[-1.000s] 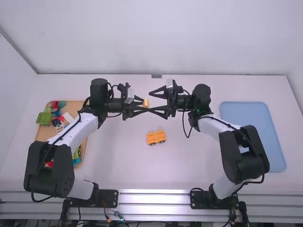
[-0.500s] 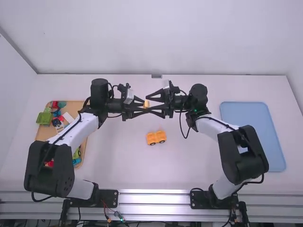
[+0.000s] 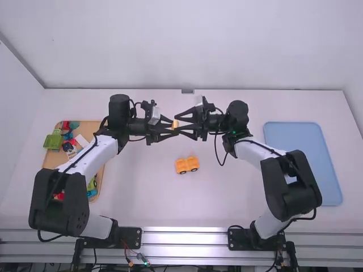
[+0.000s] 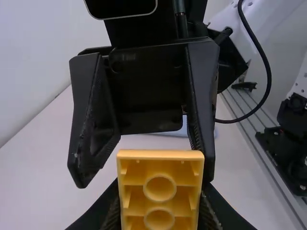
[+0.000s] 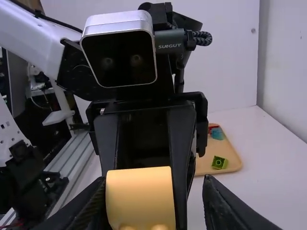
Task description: Assemble lego blocks to make yellow taxi
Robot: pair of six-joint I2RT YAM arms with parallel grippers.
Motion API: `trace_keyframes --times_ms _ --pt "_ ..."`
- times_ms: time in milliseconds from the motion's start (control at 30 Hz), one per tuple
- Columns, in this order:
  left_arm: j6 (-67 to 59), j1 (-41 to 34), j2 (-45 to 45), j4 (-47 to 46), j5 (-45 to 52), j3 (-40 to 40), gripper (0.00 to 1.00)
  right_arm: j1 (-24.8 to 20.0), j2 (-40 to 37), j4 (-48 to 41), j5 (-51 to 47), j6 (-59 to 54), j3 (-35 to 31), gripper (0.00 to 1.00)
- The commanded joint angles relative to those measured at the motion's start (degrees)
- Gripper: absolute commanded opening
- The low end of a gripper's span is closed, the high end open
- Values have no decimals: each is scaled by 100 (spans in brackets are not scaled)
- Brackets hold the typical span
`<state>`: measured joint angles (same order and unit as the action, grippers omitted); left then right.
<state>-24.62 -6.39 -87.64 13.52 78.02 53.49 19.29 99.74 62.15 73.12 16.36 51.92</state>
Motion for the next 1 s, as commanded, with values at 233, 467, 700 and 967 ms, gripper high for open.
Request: trace_keyframes --times_ms 233,467,700,967 --pt "-46 -35 -35 -37 190 -44 14 203 37 15 -74 -155 175 39" --pt "-26 -35 -35 -107 24 -44 21 199 37 15 -94 -157 175 23" --pt "-28 -35 -35 -103 37 -42 99 199 37 20 -140 -160 175 12" --pt "-2 -37 -35 -785 -1808 -42 99 -487 24 -1215 -1475 -4 197 2"
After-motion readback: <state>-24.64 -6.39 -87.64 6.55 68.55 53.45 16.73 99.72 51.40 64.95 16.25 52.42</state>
